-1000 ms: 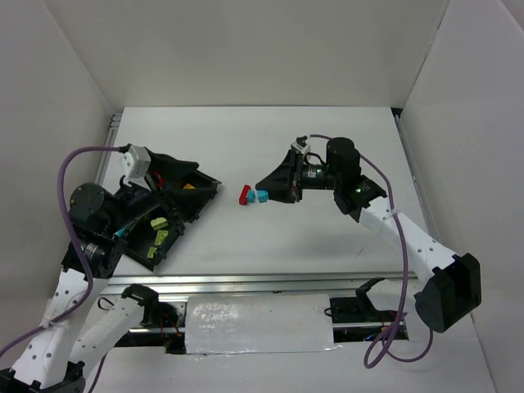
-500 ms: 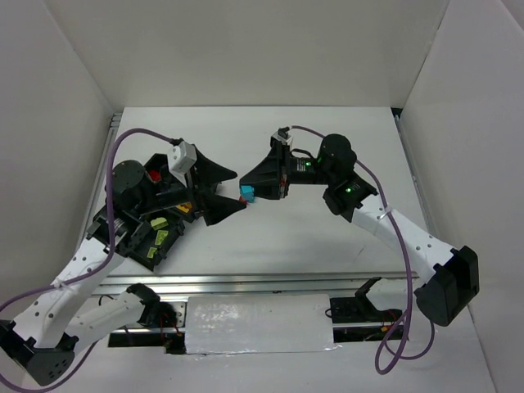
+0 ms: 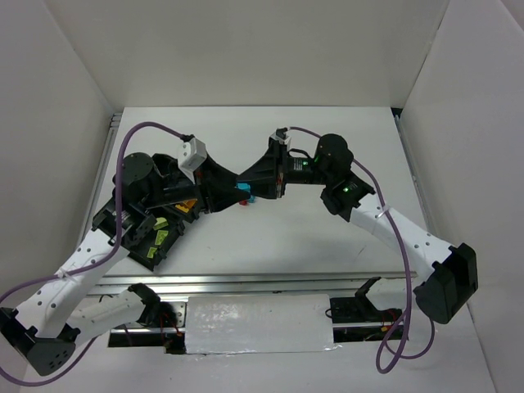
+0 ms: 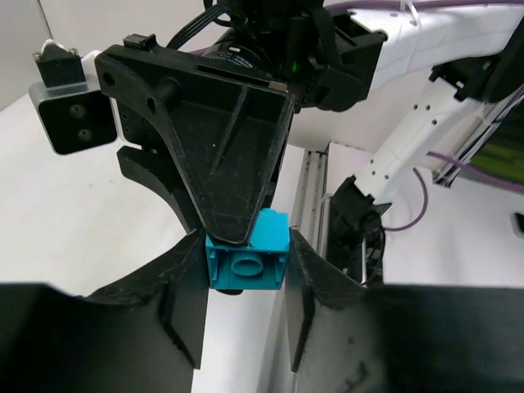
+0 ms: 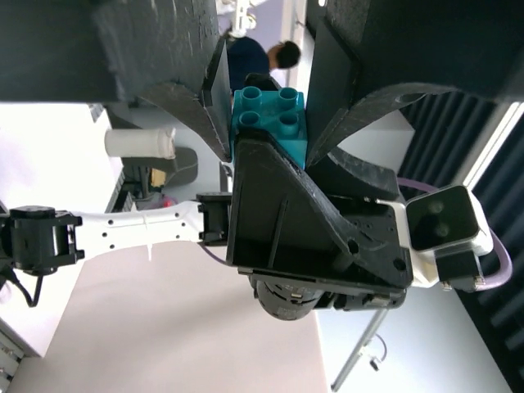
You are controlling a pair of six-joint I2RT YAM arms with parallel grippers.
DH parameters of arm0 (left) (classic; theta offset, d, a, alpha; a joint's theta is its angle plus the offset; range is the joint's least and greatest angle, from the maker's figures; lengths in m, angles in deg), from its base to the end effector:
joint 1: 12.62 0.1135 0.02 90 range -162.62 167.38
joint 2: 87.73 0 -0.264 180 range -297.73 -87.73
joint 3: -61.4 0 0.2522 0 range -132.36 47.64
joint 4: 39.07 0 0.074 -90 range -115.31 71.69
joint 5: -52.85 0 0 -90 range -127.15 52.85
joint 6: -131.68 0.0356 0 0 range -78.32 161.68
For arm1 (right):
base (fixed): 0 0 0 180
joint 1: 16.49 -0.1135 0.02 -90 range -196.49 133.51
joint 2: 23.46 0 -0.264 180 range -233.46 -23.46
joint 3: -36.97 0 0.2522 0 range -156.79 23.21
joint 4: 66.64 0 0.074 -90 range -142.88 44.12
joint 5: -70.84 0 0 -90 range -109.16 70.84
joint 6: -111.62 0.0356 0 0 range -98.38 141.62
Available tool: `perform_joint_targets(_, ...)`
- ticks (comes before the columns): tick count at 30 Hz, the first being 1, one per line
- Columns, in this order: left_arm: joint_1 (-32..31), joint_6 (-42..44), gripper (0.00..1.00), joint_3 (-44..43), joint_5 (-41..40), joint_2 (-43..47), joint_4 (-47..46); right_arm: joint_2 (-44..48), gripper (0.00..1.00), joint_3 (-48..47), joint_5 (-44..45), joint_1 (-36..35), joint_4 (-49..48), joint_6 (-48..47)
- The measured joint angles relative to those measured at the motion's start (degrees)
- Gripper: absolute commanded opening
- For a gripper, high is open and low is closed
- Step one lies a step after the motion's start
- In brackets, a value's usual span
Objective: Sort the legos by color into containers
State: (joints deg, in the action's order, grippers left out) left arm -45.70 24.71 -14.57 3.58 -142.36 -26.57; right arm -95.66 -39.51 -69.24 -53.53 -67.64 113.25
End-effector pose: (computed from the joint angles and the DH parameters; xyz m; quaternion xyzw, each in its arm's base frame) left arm 0.1565 -0.1296 0.4361 0.3472 0.5668 -0.5063 0.5494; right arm 0.2128 0.1948 0.3926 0.0020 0.6859 0.7269 0.0329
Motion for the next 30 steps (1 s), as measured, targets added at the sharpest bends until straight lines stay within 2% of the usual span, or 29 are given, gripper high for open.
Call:
perform_joint_targets(2, 0.0, 0.6, 0.3, 0.0, 0.1, 0.0, 0.0, -0.3, 0.0, -0.3, 0.2, 0.0, 0.2, 0.5)
perform_joint_targets(3, 0.0, 0.5, 0.23, 0.0, 0.0, 0.0, 0.0, -0.3, 0.0, -0.3, 0.2, -0.1, 0.2, 0.5)
perform_joint_targets(4, -0.1, 0.5, 0.1, 0.0, -0.2, 0.0, 0.0, -0.3, 0.0, -0.3, 0.2, -0.1, 0.2, 0.5)
perform_joint_targets(5, -0.1, 0.5, 0.02, 0.0, -0.2, 0.1, 0.0, -0.3, 0.0, -0.3, 0.2, -0.1, 0.2, 0.5)
perform_joint_targets(6, -0.1, 0.5, 0.0, 0.0, -0.2, 0.1, 0.0, -0.3, 0.05, -0.3, 0.2, -0.1, 0.1, 0.6)
perform_joint_targets(8, -0.1, 0.5, 0.0, 0.0, -0.4, 0.0, 0.1, -0.3, 0.79, -0.3, 0.2, -0.1, -0.1, 0.7)
perform_joint_targets(9, -0.1, 0.2, 0.0, -0.1, -0.7, 0.0, 0.2, -0.3, 0.99, -0.3, 0.1, -0.1, -0.2, 0.7)
perform_joint_targets(12, -0.3, 0.3, 0.0, -0.1, -4.0, -0.2, 2.2, -0.4, 1.0, -0.1, -0.3, -0.2, -0.6, -1.4)
perform_joint_targets(15, -0.4, 0.6, 0.0, -0.5, -12.9, -0.6, 6.9, 0.1, 1.0, 2.8, -0.4, 2.1, -1.0, -3.7)
perform_joint_targets(18, 0.3, 0.6, 0.0, -1.2, -24.4, -1.9, 13.0, 0.8, 0.99, 8.9, 0.2, 9.7, 1.2, -7.9)
perform_joint_targets(21, 3.9, -0.7, 0.0, -1.9, -36.8, -4.5, 19.8, 0.8, 1.0, 12.5, 2.8, 16.6, 8.1, -14.1)
perform_joint_targets(23, 9.9, -3.5, 0.0, -2.5, -44.7, -7.3, 25.2, 0.8, 1.0, 12.7, 4.3, 18.5, 13.3, -18.6)
perform_joint_targets(26, 24.7, -8.3, 0.0, -3.2, -54.1, -13.3, 32.9, 0.8, 0.99, 12.7, 5.3, 18.8, 17.7, -23.9)
perform_joint_targets(28, 34.6, -10.4, 0.0, -3.1, -58.2, -18.1, 36.6, 0.8, 0.99, 12.9, 5.3, 18.8, 18.7, -25.9)
perform_joint_targets(30, 41.7, -12.3, 0.0, -3.1, -61.5, -21.8, 39.6, 0.8, 1.0, 13.3, 5.3, 18.8, 19.1, -27.3)
